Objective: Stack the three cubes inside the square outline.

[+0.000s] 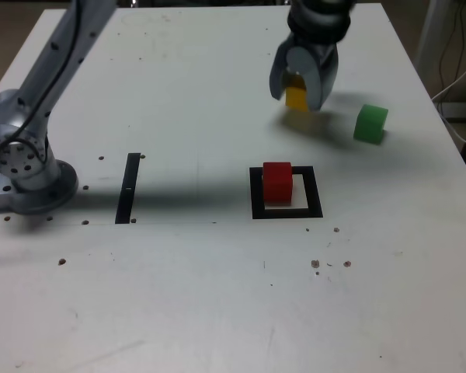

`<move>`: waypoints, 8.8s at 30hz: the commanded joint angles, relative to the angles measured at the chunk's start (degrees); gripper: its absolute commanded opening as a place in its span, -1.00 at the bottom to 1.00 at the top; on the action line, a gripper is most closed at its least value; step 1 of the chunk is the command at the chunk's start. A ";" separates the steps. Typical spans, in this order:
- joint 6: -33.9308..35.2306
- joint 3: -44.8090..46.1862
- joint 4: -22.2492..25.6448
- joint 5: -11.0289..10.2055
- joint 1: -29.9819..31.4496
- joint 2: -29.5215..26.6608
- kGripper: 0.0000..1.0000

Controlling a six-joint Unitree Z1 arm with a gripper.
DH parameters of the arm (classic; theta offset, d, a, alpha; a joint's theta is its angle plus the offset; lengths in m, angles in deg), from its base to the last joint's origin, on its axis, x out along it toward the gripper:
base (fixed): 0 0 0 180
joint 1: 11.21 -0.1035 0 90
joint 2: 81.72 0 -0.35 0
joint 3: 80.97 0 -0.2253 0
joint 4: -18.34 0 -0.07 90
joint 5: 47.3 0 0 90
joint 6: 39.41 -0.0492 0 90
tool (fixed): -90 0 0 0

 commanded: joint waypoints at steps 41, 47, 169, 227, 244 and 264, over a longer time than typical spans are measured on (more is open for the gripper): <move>40.61 16.99 1.17 10.12 21.19 -13.82 -0.76; 40.99 18.08 0.51 11.45 22.15 -13.61 -0.76; 5.77 -29.98 12.14 7.97 6.93 16.71 -0.76; 41.06 6.01 13.20 11.10 26.92 -15.17 -0.75; 40.27 9.32 9.84 11.12 24.59 -13.40 -0.55; 39.41 9.36 8.62 13.22 23.60 -12.61 -0.27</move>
